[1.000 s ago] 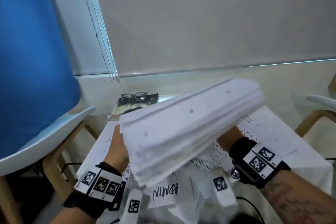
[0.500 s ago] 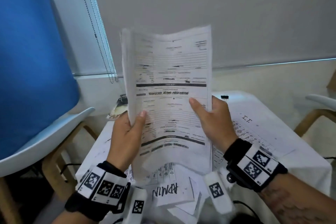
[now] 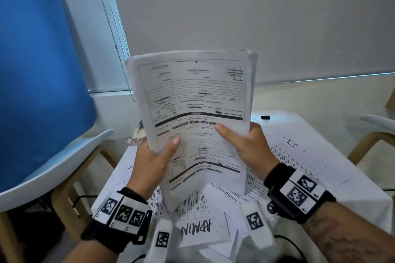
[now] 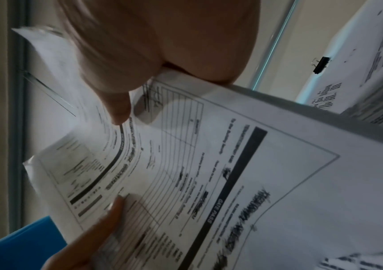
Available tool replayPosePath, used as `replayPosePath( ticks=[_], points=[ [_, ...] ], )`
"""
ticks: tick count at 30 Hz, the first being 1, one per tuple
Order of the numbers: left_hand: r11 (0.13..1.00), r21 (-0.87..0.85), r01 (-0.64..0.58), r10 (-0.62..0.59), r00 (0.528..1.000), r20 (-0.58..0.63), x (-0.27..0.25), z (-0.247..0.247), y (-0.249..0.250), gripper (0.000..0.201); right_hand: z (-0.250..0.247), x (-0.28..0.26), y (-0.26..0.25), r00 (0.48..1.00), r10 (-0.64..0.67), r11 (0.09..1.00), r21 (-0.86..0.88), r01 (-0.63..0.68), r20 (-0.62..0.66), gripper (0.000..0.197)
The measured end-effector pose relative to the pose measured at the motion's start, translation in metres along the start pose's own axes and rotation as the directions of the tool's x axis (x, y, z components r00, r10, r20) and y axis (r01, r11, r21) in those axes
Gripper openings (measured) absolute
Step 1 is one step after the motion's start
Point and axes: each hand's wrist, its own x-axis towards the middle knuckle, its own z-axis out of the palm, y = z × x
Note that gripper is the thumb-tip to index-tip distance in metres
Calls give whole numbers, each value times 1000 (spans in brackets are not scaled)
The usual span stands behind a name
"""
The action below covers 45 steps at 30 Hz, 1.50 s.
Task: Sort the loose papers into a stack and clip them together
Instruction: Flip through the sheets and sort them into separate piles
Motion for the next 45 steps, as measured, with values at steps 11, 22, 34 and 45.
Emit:
replayPosePath(
  ticks=[11,22,34,45],
  points=[
    [937,10,350,-348,933,-86,16,-50,-23,11,-89,42,36,918,392,722,-636,-272,52,43],
    [789,19,615,-609,785,-109,2,-49,-73,16,-92,39,85,819,574,290,-933,-213,-9,62],
    [781,6,624,-621,778,-100,0,-48,-66,15,-154,45,29,959,254,866,-413,-282,-122,28],
    [767,-55,639,-641,763,-80,1,-44,-68,17,-53,4,47,964,263,953,-145,-264,-25,28]
  ],
)
